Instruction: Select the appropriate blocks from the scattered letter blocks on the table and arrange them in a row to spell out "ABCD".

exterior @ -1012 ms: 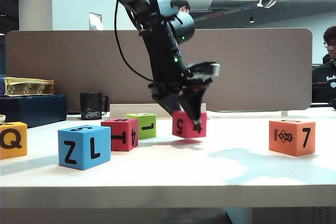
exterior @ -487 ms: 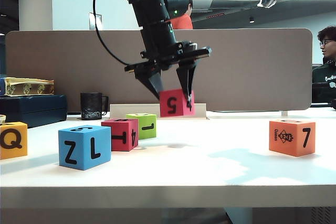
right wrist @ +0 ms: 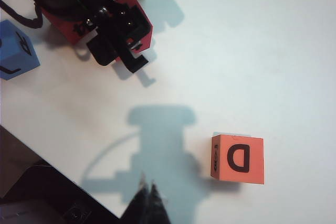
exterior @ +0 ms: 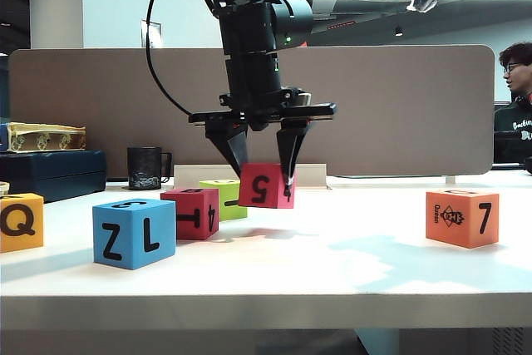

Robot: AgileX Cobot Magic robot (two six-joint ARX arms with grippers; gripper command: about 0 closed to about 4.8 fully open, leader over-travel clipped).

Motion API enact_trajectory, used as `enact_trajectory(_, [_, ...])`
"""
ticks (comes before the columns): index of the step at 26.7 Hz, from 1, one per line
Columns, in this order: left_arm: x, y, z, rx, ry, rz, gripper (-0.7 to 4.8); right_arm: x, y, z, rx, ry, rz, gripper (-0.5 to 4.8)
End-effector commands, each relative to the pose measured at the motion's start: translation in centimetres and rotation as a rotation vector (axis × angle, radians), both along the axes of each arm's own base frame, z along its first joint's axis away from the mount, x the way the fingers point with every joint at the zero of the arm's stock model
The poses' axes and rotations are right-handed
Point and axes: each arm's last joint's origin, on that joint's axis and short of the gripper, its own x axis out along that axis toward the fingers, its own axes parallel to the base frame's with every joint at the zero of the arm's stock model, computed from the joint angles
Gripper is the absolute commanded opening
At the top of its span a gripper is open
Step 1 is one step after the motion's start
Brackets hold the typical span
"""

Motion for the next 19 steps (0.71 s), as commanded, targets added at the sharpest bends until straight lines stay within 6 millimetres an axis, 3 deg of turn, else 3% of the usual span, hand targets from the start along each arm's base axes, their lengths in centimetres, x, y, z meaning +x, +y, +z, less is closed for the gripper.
enact_trajectory(1, [-0.5, 0.3, 0.2, 0.023, 0.032, 0.027, 2.36, 0.0, 0.0, 0.3, 0.010, -0.021, -0.001, -0.01])
enact_trajectory(19, [-0.8, 0.2, -1.3, -0.015, 0.175, 0.098, 2.46, 0.1, 0.1, 0.4, 0.017, -0.034, -0.001, -0.02])
